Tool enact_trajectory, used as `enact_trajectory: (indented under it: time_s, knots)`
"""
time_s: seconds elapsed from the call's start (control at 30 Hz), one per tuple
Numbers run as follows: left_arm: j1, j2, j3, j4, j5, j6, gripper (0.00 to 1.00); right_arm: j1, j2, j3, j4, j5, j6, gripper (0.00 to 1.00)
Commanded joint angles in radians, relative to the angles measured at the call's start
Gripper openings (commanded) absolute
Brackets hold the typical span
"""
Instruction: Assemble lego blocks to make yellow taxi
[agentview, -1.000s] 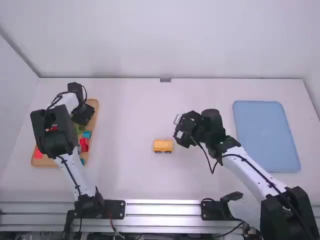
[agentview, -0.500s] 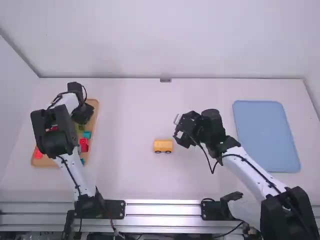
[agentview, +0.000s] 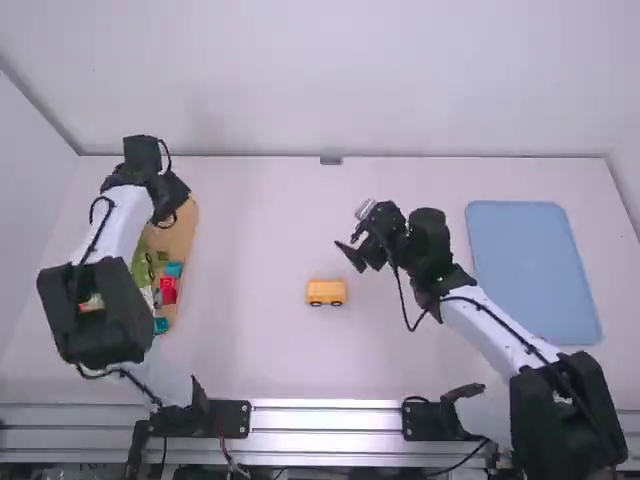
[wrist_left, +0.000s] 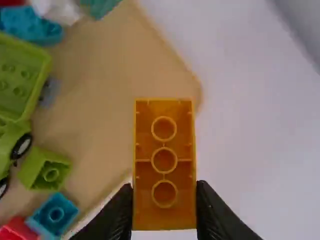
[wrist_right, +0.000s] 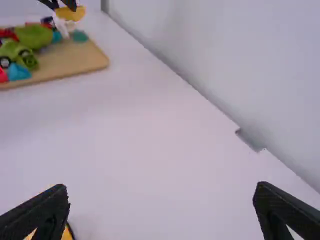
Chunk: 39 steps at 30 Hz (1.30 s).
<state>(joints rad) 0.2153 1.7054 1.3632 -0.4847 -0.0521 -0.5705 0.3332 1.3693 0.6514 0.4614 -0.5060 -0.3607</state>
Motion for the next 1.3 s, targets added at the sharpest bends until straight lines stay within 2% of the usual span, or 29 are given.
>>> enact_trajectory:
  time_s: [0.0, 0.07, 0.1, 0.17, 0.3, 0.47, 0.57, 0.77, 0.93, 1.13, 1.27]
  knots:
    - [-0.061, -0.107, -0.109, 0.059, 0.107, 0.177, 0.29, -0.050, 0.083, 0.011, 0.110, -0.169, 0.176, 0.98]
    - [-0.107, -0.190, -0.206, 0.159, 0.212, 0.270, 0.29, -0.086, 0.151, 0.023, 0.241, -0.271, 0.284, 0.98]
    - [-0.142, -0.246, -0.281, 0.242, 0.319, 0.346, 0.29, -0.108, 0.198, 0.046, 0.299, -0.342, 0.357, 0.99]
    - [-0.182, -0.307, -0.372, 0.350, 0.465, 0.425, 0.30, -0.134, 0.272, 0.103, 0.345, -0.452, 0.445, 0.99]
    - [-0.259, -0.409, -0.555, 0.576, 0.758, 0.529, 0.29, -0.149, 0.411, 0.254, 0.343, -0.673, 0.552, 0.99]
    - [-0.310, -0.428, -0.712, 0.850, 0.960, 0.537, 0.29, -0.129, 0.561, 0.447, 0.346, -0.980, 0.619, 1.00]
    - [-0.317, -0.428, -0.782, 0.985, 1.062, 0.534, 0.29, -0.107, 0.610, 0.528, 0.315, -1.054, 0.633, 0.92]
    - [-0.315, -0.417, -0.855, 1.198, 1.080, 0.455, 0.28, -0.068, 0.621, 0.547, 0.328, -1.054, 0.619, 0.91]
    - [-0.306, -0.390, -0.859, 1.298, 1.080, 0.410, 0.28, -0.048, 0.617, 0.548, 0.330, -1.054, 0.643, 0.92]
    - [-0.311, -0.338, -0.857, 1.398, 1.030, 0.346, 0.27, -0.053, 0.617, 0.548, 0.405, -1.054, 0.711, 0.93]
    - [-0.311, -0.300, -0.857, 1.458, 1.033, 0.329, 0.27, -0.051, 0.617, 0.548, 0.513, -1.053, 0.806, 0.91]
